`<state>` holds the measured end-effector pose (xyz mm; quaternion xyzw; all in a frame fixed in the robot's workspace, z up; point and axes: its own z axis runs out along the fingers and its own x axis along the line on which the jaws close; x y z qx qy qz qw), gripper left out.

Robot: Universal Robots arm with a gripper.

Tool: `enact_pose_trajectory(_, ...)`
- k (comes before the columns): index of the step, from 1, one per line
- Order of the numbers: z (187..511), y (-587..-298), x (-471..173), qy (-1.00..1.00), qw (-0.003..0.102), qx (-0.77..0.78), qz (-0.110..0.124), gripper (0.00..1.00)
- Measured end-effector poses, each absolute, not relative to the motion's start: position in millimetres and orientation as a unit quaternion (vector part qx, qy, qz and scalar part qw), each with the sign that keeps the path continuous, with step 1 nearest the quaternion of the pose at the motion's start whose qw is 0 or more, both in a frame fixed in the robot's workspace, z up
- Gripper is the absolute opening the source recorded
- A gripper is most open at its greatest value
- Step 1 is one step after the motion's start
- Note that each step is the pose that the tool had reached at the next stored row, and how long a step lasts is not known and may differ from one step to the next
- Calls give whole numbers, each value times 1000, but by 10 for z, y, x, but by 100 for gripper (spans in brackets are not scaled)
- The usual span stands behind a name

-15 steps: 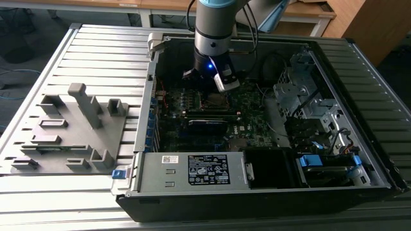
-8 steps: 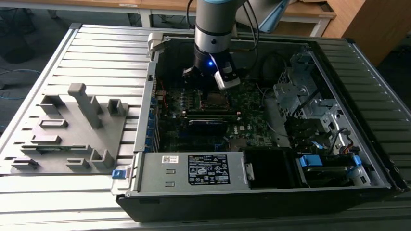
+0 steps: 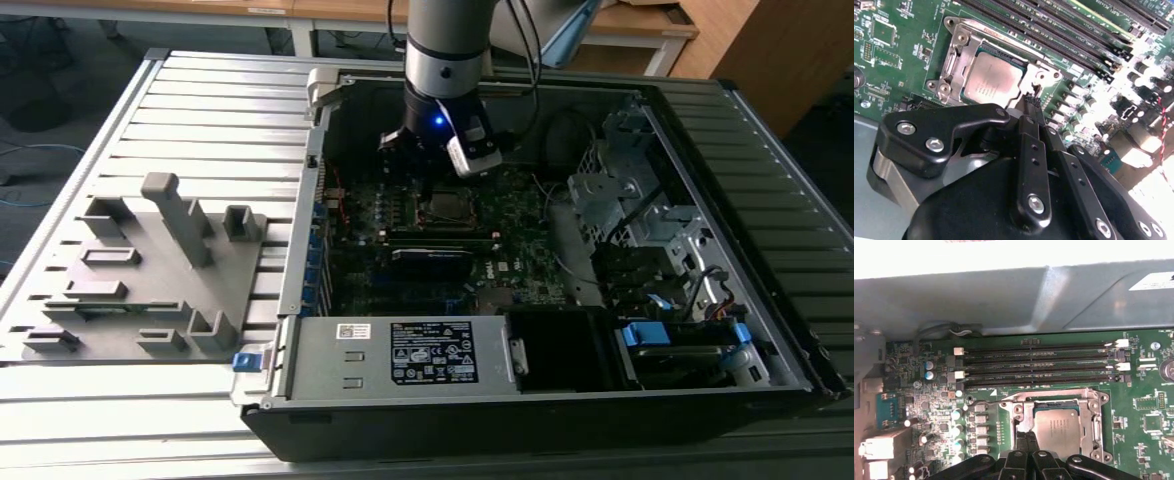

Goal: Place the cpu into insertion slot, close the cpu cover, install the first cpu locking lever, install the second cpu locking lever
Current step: 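Close the cpu cover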

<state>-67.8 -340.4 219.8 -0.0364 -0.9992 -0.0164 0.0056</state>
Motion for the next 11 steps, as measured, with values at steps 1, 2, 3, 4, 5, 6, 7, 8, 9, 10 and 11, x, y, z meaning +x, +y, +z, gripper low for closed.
enact_pose_trajectory(1,2198,-3404,-677,-999,6,-36,-16,11)
enact_pose_trajectory(2,2198,-3404,-677,-999,6,-36,-17,11)
enact_pose_trajectory(3,2199,-3404,-677,-999,6,-36,-17,11)
enact_pose_trajectory(4,2200,-3404,-678,-999,6,-36,-16,11)
enact_pose_trajectory(5,2201,-3404,-678,-999,6,-36,-16,11)
enact_pose_trajectory(6,2201,-3404,-675,-999,6,-36,-16,11)
enact_pose_trajectory(7,2202,-3404,-665,-999,6,-36,-16,11)
enact_pose_trajectory(8,2201,-3404,-649,-999,6,-36,-16,11)
enact_pose_trajectory(9,2201,-3404,-627,-999,6,-36,-16,11)
enact_pose_trajectory(10,2201,-3404,-602,-999,6,-36,-16,11)
enact_pose_trajectory(11,2201,-3404,-573,-999,6,-36,-16,11)
